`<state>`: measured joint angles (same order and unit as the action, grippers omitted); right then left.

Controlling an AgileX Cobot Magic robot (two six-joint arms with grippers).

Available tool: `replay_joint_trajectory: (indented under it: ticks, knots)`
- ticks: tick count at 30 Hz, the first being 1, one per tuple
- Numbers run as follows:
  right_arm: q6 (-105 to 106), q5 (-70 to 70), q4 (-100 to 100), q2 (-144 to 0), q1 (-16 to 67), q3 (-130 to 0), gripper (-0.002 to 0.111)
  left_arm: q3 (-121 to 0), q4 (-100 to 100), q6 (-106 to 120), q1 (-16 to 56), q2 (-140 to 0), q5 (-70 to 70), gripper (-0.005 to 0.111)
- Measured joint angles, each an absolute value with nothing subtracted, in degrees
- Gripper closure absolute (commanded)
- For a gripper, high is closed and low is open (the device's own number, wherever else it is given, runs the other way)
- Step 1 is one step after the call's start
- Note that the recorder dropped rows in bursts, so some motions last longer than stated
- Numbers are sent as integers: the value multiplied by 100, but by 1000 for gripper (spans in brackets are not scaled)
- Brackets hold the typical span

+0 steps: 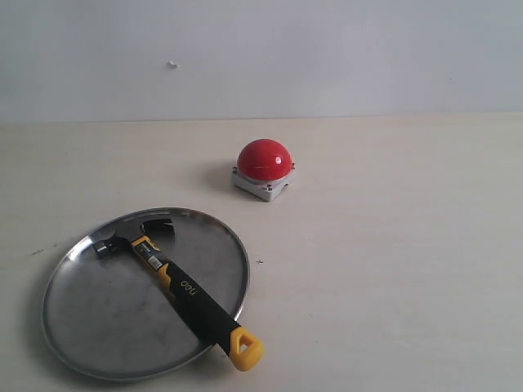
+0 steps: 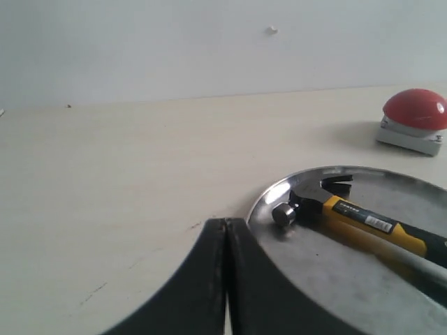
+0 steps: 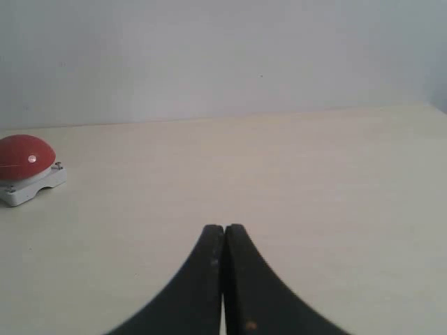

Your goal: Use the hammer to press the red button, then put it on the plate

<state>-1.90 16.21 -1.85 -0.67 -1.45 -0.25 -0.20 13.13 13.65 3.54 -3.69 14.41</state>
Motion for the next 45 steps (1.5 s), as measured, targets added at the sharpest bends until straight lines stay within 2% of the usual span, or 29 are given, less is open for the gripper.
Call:
replay_joint_trajectory:
  ticks: [10,45]
  knots:
    - [-190,1621,-185,-67,-145,-25,108,-7,1269,1496,354,-333,1810,107]
    - [-190,1621,-185,-67,-145,-25,108,5,1269,1496,354,-333,1837,107]
